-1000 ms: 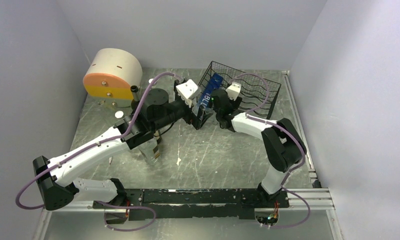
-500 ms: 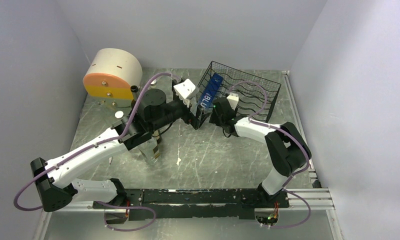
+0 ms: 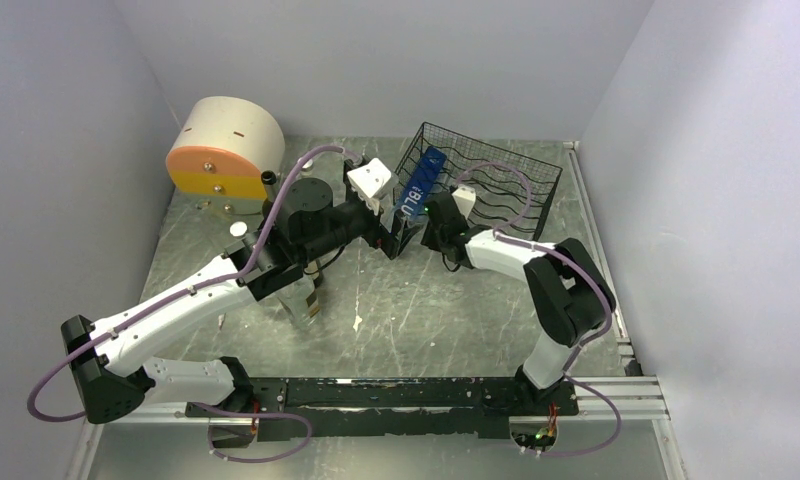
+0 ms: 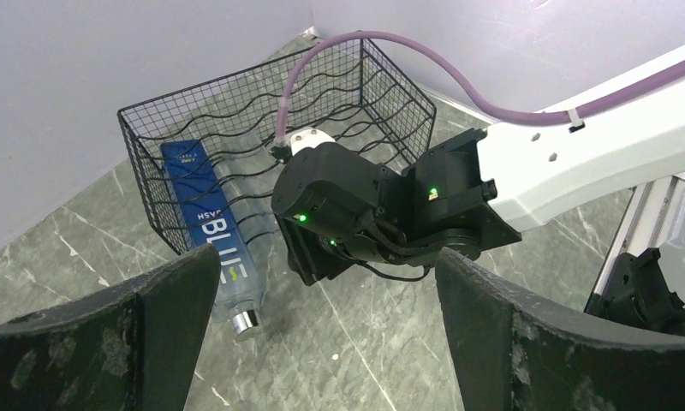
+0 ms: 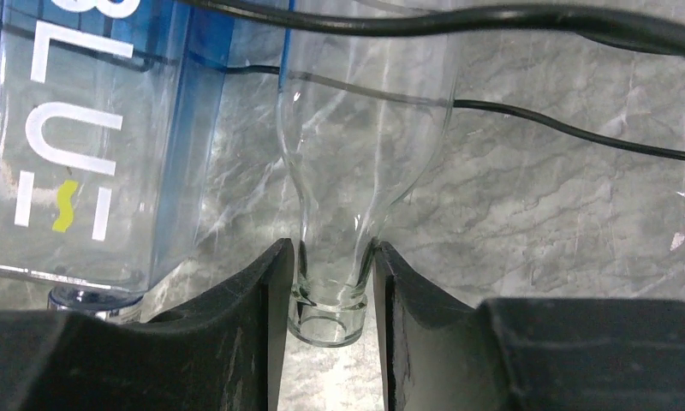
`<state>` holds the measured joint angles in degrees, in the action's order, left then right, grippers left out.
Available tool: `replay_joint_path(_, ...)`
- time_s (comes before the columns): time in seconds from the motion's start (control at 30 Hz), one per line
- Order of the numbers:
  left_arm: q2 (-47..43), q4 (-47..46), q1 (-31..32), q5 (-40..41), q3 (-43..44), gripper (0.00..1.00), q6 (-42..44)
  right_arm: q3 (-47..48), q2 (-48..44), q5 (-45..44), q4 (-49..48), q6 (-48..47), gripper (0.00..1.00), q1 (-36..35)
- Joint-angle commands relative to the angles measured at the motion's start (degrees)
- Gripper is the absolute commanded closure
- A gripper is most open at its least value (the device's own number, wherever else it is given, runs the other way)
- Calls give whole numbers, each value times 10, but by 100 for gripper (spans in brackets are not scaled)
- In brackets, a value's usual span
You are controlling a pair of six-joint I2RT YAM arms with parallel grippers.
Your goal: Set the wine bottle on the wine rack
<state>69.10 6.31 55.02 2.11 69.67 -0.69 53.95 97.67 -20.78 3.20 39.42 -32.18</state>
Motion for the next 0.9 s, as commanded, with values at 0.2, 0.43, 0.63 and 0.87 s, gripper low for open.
replay_joint_path(0.2, -9, 2, 1, 8, 4, 1, -5, 61, 32, -26, 18, 21, 69, 4)
replay_joint_path(0.43, -5, 9, 2, 9, 12, 0, -12, 99, 49, -42, 53, 44, 56, 8)
replay_joint_path(0.63, 7, 45, 1, 38, 43, 1, -58, 99, 28, -29, 48, 43, 36, 8)
replay_joint_path(0.87, 11, 70, 1, 92, 69, 0, -80, 86, -33, -3, 53, 21, 29, 8)
